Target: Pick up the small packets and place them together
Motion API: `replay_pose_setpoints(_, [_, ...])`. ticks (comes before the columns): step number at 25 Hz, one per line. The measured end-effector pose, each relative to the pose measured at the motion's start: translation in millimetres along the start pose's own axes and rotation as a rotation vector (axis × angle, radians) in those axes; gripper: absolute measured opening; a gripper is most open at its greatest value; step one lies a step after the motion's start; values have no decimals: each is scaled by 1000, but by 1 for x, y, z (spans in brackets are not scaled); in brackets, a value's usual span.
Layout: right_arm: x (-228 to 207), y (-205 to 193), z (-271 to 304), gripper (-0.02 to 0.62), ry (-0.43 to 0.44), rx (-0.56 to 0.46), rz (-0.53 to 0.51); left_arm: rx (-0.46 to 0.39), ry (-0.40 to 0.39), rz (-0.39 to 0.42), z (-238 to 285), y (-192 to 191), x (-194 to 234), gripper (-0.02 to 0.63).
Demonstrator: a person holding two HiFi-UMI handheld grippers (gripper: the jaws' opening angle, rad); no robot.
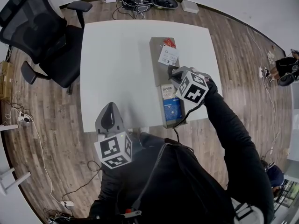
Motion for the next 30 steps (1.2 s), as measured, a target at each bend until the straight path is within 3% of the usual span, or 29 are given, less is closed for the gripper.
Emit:
replay_pose_setpoints(15, [-19,-6,25,46,45,2,68,5,29,0,2,-2,8,-2])
replay_pose_setpoints(26, [-22,0,21,140,44,-58,53,3,16,5,6,-1,6,-2])
replay_pose_setpoints(30, [-25,5,7,146,15,-90,37,4,12,6,7,0,5,-2])
Point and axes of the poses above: the fingertips, and each gripper's own axes: z forward along the fingers, x to its left, y out of its top, the point moved 4 cm from there along -z, backward along the fingers, and after that the axes turned 14 degrees about -x, right-handed, at the moved point
